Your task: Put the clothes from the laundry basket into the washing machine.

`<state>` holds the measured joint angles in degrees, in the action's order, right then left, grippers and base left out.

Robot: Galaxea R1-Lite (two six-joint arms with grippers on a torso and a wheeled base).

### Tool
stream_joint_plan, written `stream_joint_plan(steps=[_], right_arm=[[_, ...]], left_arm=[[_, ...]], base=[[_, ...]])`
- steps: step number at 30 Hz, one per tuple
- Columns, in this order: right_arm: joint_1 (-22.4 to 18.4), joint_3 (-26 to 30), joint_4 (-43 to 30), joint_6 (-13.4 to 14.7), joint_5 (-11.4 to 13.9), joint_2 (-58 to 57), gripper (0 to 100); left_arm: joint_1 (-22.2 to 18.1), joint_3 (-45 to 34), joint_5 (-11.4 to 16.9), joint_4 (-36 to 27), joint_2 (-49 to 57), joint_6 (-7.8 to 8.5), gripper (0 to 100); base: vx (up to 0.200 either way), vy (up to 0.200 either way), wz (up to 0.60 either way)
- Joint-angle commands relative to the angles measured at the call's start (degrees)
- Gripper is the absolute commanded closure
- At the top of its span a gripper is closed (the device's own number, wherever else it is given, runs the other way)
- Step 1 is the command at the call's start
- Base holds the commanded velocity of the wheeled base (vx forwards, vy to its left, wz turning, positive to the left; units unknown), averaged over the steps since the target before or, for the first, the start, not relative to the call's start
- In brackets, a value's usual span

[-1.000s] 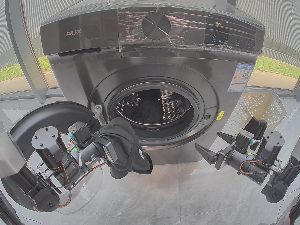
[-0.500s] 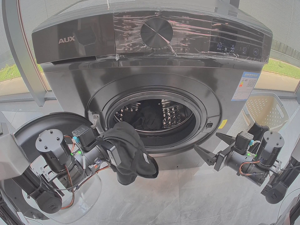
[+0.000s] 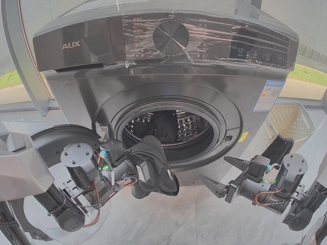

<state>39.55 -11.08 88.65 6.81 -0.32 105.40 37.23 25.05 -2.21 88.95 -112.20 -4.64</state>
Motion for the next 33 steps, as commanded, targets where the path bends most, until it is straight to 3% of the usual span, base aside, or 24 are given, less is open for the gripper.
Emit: stream_joint_plan(steps=[1,8,18,29,33], right_arm=[[1.9,0.2,0.0,0.4,-0.3,0.2,0],[1.9,0.2,0.0,0.4,-0.2,0.2,0],[1.9,1.0,0.0,0.4,-0.2,0.5,0],[1.9,0.6,0.0,0.4,-0.2,1.2,0],[1.8,0.8,0.0,0.4,-0.2,1.4,0]], left_arm=[[0.1,5.2,1.0,0.3,-7.5,-0.45,100],[-2.1,19.8,0.1,-0.2,-17.0,-0.72,100],[-2.6,30.0,-1.0,-6.3,-24.1,-0.63,100],[-2.4,46.1,-1.2,-16.5,-29.8,-0.8,100],[-2.8,52.4,-3.1,-22.7,-31.2,-0.01,100]], base=[[0.0,0.0,0.0],[0.0,0.0,0.0],[0.0,0.0,0.0],[0.0,0.0,0.0],[0.0,0.0,0.0]])
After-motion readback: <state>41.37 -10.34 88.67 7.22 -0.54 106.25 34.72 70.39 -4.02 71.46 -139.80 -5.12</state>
